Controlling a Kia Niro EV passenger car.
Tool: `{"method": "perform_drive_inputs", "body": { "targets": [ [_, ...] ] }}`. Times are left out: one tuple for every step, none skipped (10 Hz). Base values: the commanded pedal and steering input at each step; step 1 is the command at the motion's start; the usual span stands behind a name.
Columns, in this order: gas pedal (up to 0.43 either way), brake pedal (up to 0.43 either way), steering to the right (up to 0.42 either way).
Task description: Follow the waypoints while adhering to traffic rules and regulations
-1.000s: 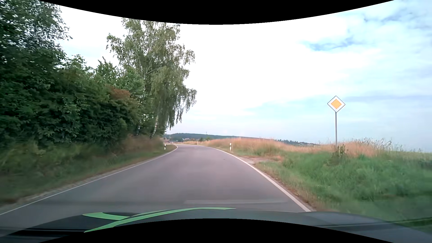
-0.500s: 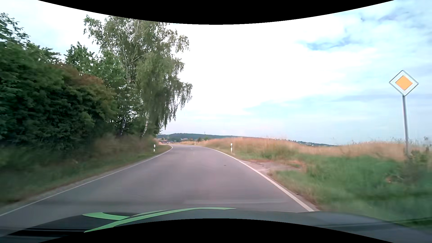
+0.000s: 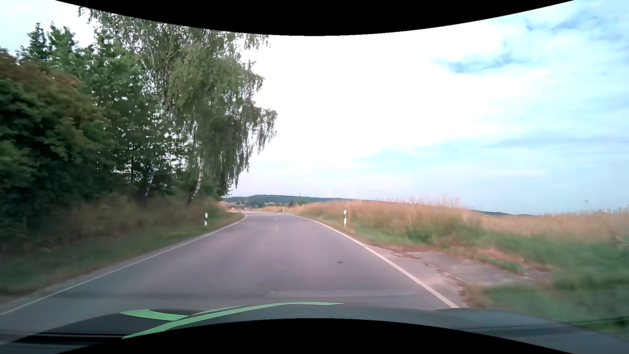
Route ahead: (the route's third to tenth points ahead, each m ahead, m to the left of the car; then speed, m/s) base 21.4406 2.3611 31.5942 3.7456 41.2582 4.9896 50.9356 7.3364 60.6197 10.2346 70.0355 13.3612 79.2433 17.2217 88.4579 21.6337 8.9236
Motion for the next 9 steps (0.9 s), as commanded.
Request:
{"method": "perform_drive_inputs", "body": {
  "targets": [
    [0.268,0.0,-0.015],
    [0.268,0.0,-0.016],
    [0.268,0.0,-0.019],
    [0.268,0.0,-0.023],
    [0.268,0.0,-0.024],
    [0.268,0.0,-0.024],
    [0.268,0.0,-0.024],
    [0.268,0.0,-0.024],
    [0.268,0.0,-0.024]
  ]
}}
